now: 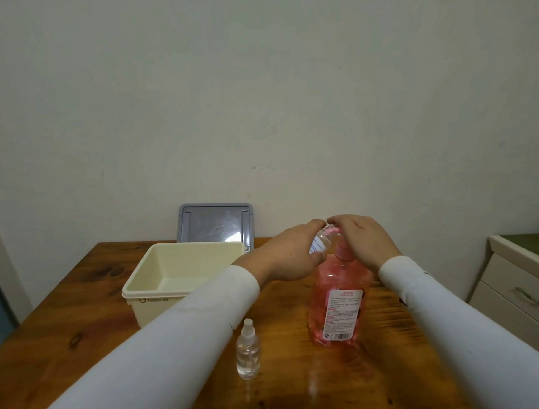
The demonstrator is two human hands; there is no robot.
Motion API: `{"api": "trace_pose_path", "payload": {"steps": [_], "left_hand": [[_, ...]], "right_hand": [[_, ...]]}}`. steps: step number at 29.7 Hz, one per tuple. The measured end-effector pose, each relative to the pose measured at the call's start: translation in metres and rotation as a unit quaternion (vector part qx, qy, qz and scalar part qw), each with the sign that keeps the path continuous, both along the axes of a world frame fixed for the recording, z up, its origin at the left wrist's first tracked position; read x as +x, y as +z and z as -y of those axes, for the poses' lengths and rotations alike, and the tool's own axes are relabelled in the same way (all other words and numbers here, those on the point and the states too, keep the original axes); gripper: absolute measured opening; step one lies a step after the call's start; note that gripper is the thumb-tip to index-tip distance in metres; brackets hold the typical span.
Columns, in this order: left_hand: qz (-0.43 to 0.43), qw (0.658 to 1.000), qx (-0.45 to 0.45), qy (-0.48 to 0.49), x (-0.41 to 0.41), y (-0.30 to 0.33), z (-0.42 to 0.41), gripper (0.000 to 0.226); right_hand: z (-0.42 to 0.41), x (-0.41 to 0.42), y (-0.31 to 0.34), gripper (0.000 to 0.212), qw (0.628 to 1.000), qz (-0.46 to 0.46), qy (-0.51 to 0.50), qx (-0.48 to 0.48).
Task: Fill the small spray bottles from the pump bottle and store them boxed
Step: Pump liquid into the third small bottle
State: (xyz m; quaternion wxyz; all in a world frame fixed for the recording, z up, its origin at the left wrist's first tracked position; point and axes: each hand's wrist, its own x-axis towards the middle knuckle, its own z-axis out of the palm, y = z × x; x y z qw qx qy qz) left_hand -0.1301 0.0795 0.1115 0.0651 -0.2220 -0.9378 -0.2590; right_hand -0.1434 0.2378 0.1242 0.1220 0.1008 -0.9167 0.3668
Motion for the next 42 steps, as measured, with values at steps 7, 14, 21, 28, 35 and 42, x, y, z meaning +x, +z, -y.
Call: {"api": "trace_pose_path", "payload": {"steps": [7,14,21,28,35,42], "left_hand": [[0.013,1.0,0.001,0.003,0.0,-0.002,0.0,0.061],[-0.001,1.0,0.005,-0.007,0.002,0.005,0.001,0.058],[0.02,1.0,-0.008,-0.004,0.002,-0.001,-0.001,0.059],[0.003,1.0,-0.002,-0.002,0.0,0.007,0.0,0.059],[0.017,1.0,-0.002,-0.001,0.001,-0.005,-0.001,0.057],[0.002,1.0,-0.004,-0.003,0.0,0.009,0.0,0.059]], "right_hand": [[-0.001,-0.001,-0.001,0.04,1.0,0.01,0.002,0.027],[0.0,-0.003,0.003,0.04,1.0,-0.005,-0.002,0.009],[-0.001,-0.004,-0.005,0.038,1.0,0.012,-0.001,0.018],[0.0,-0.003,0.008,0.039,1.0,-0.003,-0.003,0.001],[-0.001,-0.002,-0.006,0.039,0.999,0.01,0.008,0.039],[-0.001,-0.001,0.011,0.039,0.999,-0.008,0.003,0.032]]}}
